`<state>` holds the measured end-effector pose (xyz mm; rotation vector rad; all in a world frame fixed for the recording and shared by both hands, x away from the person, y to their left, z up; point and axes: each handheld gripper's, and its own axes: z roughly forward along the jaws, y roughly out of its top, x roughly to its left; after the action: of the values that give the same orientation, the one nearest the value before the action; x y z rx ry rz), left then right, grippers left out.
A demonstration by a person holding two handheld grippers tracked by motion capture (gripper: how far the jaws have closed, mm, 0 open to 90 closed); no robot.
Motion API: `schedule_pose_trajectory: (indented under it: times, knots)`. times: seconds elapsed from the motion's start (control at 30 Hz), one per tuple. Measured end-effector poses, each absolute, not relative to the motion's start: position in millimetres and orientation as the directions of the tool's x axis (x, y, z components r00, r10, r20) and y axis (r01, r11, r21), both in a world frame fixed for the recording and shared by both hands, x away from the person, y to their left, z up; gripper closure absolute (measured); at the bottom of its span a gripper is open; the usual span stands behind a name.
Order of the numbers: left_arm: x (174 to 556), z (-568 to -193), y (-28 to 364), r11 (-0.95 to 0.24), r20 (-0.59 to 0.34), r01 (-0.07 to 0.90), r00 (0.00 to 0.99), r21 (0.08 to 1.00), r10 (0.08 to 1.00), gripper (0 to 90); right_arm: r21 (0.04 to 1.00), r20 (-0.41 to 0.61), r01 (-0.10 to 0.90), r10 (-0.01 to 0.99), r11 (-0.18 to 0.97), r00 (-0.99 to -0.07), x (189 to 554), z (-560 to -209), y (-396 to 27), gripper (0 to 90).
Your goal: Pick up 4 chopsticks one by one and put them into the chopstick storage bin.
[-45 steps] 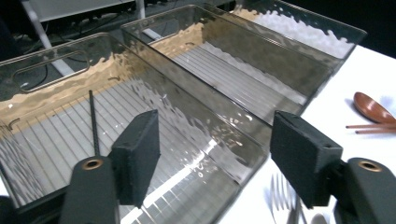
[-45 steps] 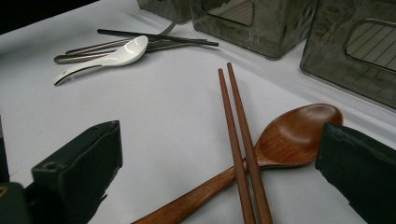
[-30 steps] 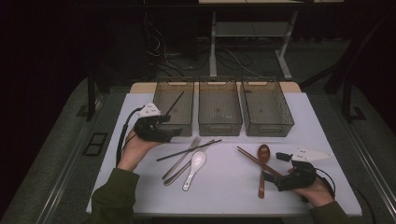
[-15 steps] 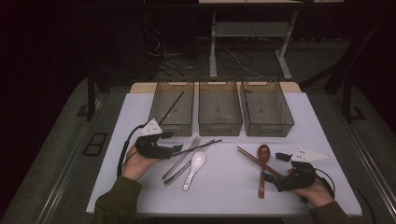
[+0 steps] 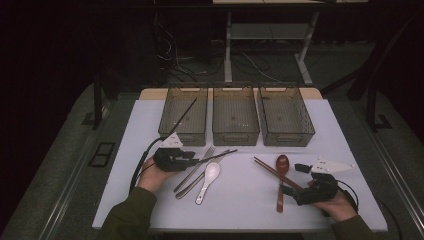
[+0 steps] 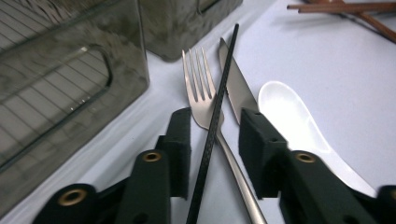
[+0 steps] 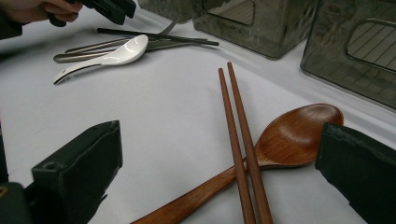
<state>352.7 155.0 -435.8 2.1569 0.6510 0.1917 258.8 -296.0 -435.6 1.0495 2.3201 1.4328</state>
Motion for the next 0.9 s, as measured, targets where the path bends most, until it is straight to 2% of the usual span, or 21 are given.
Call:
schedule_pose_trajectory:
  times: [0.2, 0.9]
  knots:
    - [356.7, -440.0, 156.0, -0.505, -0.097, 0.398, 0.848, 0.766, 0.521, 70.9, 0.846, 0.175, 0.458, 0.670, 0.272, -0.721, 258.8, -435.8, -296.1, 0.3]
    - [364.4, -451.3, 152.7, -0.542, -0.121, 0.423, 0.855, 0.726, 0.505, 74.9, 0.848, 0.175, 0.457, 0.670, 0.270, -0.721, 258.7, -435.6, -296.5, 0.3]
